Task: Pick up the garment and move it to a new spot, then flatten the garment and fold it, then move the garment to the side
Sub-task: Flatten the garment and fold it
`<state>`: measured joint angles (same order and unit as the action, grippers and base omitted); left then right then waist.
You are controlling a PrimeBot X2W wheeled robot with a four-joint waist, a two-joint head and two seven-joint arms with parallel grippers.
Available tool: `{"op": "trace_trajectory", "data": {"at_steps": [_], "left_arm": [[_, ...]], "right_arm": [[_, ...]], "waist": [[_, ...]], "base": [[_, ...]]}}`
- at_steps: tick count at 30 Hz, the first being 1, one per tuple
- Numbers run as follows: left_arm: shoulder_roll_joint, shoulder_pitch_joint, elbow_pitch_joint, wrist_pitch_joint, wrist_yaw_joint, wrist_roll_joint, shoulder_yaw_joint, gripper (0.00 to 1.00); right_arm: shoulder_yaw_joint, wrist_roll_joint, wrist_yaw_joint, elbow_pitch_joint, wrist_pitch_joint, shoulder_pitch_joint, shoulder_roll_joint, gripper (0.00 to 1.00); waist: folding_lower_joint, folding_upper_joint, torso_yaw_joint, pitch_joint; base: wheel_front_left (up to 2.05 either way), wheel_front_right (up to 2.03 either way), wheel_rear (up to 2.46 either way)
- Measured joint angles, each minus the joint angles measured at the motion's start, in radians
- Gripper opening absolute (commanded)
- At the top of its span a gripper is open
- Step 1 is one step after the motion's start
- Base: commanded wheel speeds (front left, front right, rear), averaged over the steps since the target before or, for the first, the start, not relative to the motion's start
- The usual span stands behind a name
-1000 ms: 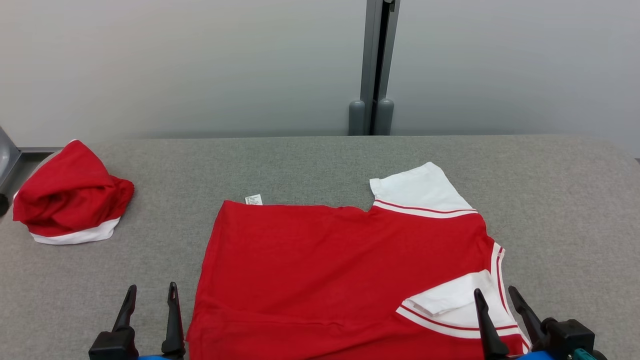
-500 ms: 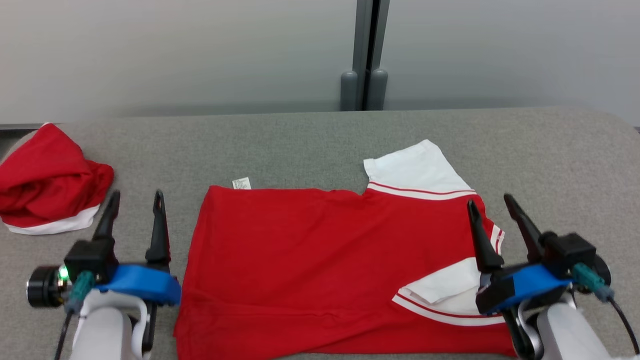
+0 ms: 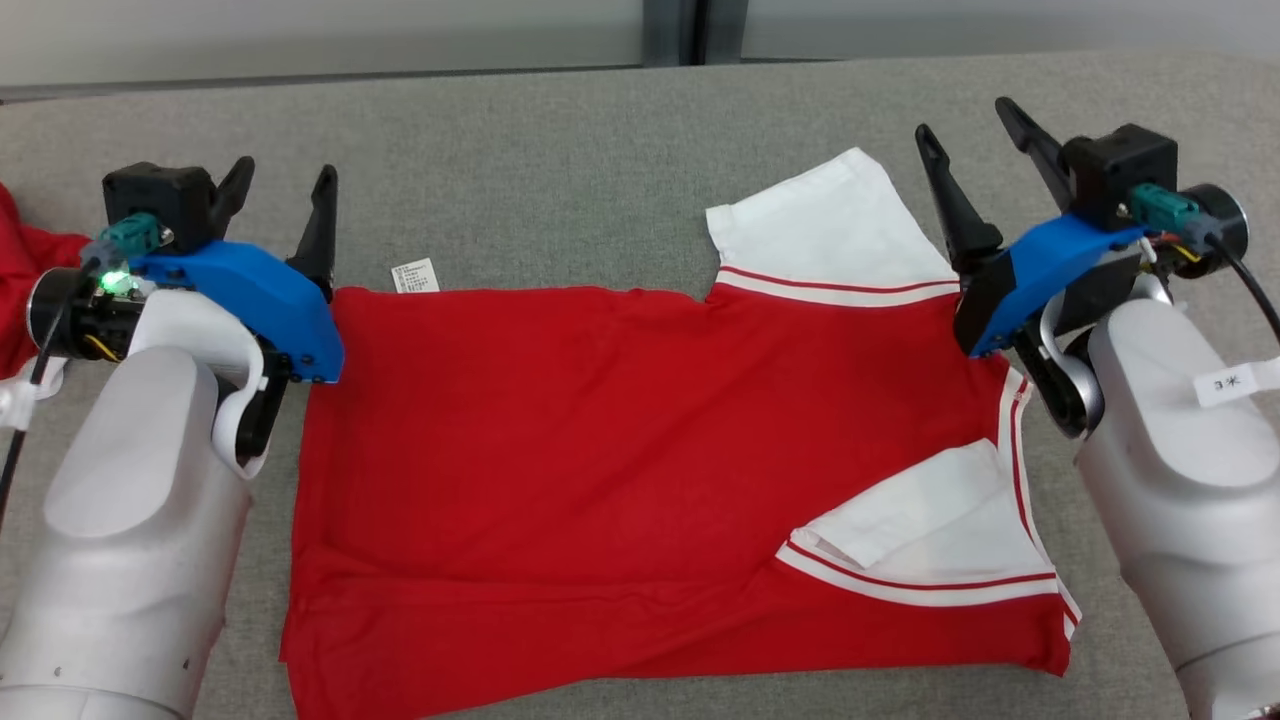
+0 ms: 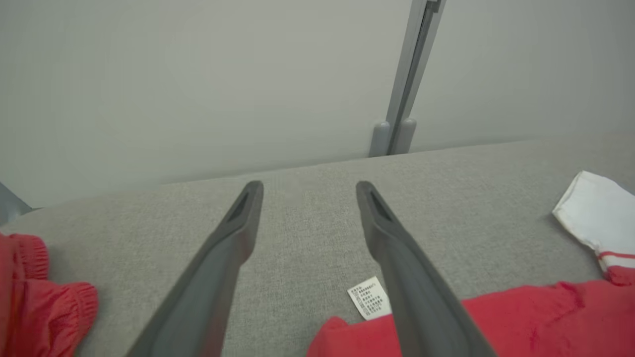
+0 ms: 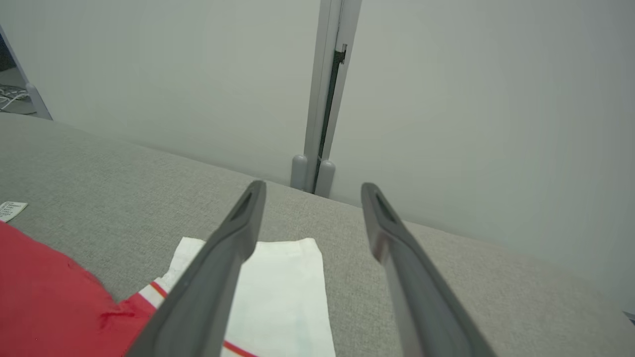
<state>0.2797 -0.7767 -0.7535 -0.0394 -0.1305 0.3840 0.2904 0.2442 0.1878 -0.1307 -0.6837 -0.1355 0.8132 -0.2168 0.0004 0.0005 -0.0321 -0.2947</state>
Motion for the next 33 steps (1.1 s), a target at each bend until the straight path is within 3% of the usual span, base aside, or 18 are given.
{"op": "trace_trajectory", "data": {"at_steps": [11,24,25,26,27,28,33], "left_arm": [[0.052,-0.05,-0.056,0.199,-0.001,0.271,0.238,1.0],[0.073,-0.038,-0.08,0.221,-0.001,0.394,0.366,1.0],[0.074,-0.041,-0.085,0.216,-0.001,0.397,0.371,0.94],[0.073,-0.044,-0.091,0.207,-0.001,0.4,0.373,0.41],[0.07,-0.046,-0.1,0.197,-0.001,0.402,0.376,0.25],[0.066,-0.048,-0.107,0.183,-0.001,0.405,0.38,0.0],[0.037,-0.059,-0.133,0.086,-0.001,0.403,0.403,0.0]], "right_arm": [[0.12,0.077,0.0,-0.203,-0.038,0.143,-0.019,1.0],[0.192,0.13,0.0,-0.342,-0.091,0.193,-0.031,1.0],[0.198,0.133,0.0,-0.351,-0.092,0.196,-0.03,1.0],[0.204,0.138,0.0,-0.361,-0.093,0.2,-0.03,1.0],[0.21,0.142,0.0,-0.371,-0.093,0.205,-0.029,1.0],[0.217,0.146,0.0,-0.379,-0.089,0.208,-0.029,1.0],[0.247,0.167,0.0,-0.422,-0.077,0.226,-0.035,1.0]], "waist": [[-0.0002,0.0,0.005,-0.083],[-0.0005,-0.0005,0.014,-0.096],[-0.0005,-0.0005,0.014,-0.097],[-0.0006,-0.0005,0.014,-0.099],[-0.0005,-0.0006,0.015,-0.1],[-0.0005,-0.0005,0.017,-0.1],[-0.0005,-0.0005,0.039,-0.1]], "base": [[0.0,0.0,0.0],[0.0,0.0,0.0],[0.0,0.0,0.0],[0.0,0.0,0.0],[0.0,0.0,0.0],[0.0,0.0,0.0],[0.0,0.0,0.0]]}}
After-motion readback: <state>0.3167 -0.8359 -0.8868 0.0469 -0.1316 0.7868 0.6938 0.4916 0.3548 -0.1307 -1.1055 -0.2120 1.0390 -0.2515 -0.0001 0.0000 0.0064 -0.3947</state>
